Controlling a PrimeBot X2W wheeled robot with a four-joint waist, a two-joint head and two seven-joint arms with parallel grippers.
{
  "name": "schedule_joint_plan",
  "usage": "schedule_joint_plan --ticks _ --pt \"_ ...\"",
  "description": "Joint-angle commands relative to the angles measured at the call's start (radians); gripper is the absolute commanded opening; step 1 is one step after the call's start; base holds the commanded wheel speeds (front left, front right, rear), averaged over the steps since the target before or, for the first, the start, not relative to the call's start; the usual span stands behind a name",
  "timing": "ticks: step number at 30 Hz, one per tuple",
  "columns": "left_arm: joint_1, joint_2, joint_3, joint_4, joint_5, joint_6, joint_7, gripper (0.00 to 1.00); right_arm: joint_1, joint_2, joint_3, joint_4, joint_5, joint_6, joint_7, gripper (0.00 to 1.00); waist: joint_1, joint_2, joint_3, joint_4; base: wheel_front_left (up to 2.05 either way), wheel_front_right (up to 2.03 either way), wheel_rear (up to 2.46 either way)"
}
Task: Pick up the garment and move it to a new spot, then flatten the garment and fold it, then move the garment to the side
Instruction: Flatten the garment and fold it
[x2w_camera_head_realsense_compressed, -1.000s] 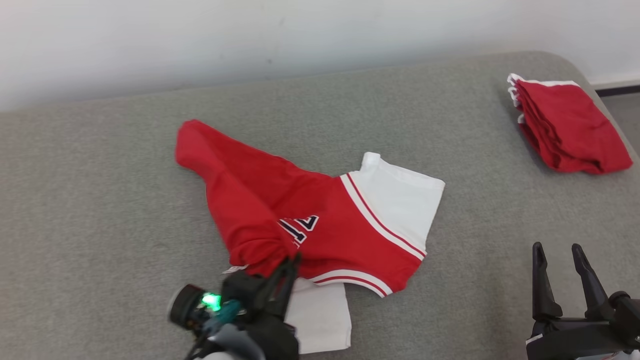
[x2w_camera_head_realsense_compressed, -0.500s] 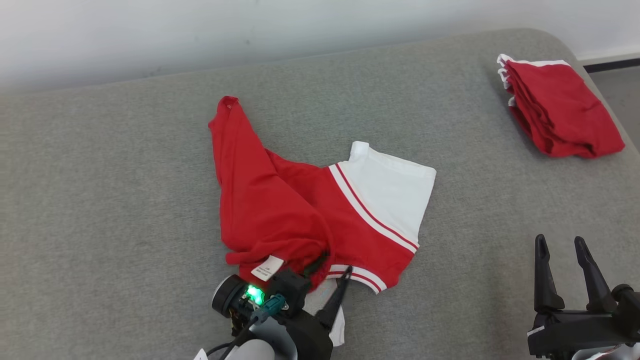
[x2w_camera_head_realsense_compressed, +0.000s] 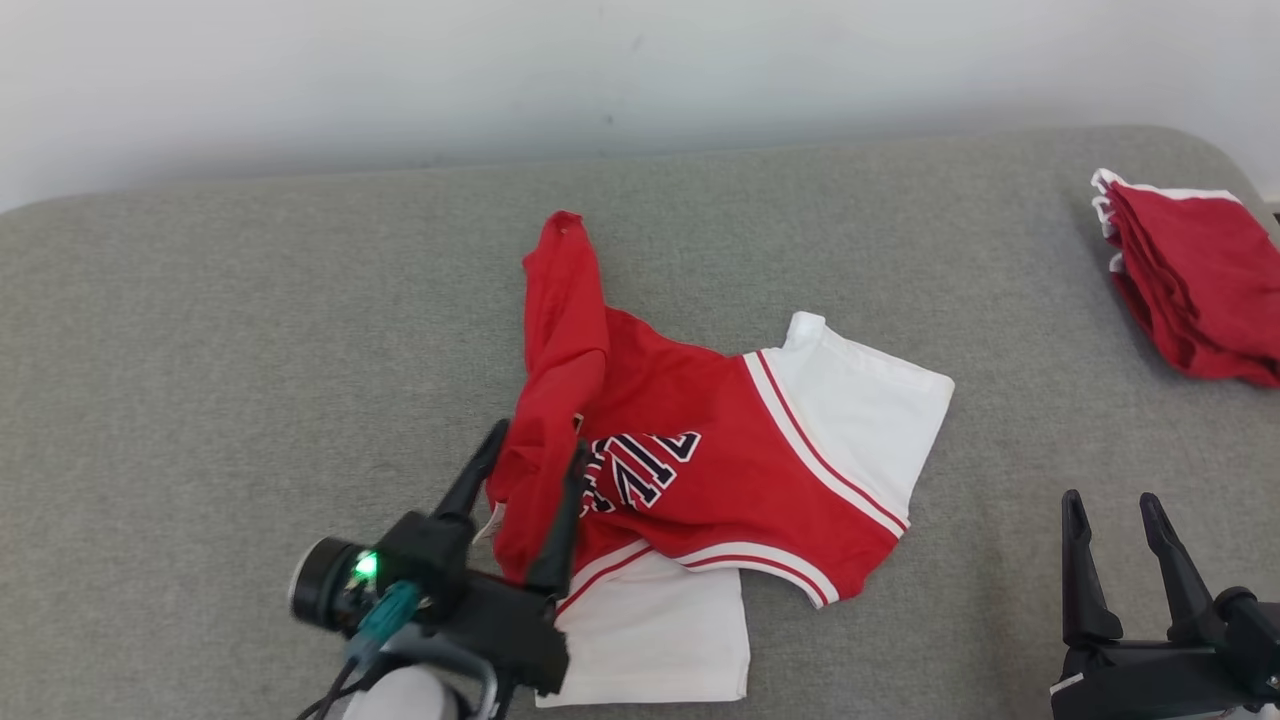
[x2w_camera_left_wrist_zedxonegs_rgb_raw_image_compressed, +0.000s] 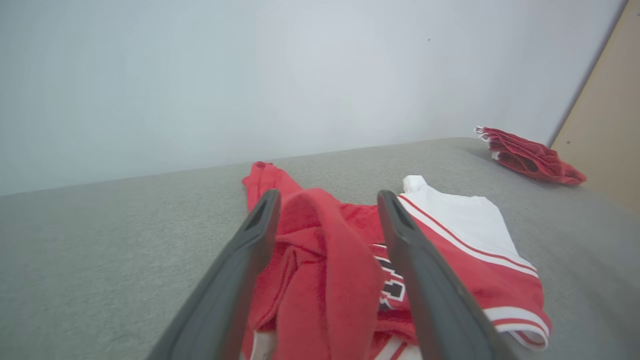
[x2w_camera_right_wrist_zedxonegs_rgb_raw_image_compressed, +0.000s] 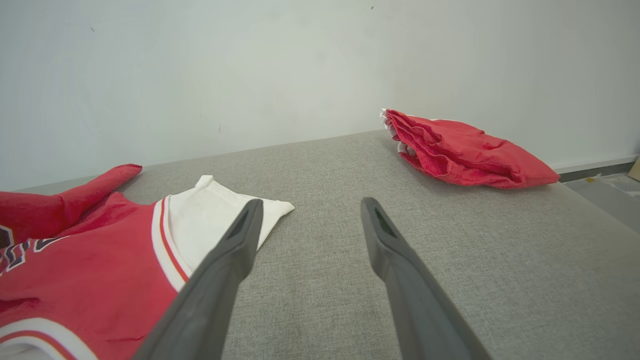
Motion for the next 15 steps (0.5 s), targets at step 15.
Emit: schedule_joint_plan --ticks 15 --pt "0.301 0.061 0.308 -0.25 0.059 0.043 -0.003 1.0 0.043 -0.011 0.012 0.006 -0.004 -0.003 -0.005 1.0 0.0 0.0 -0.069 0.064 0.0 0.0 0.0"
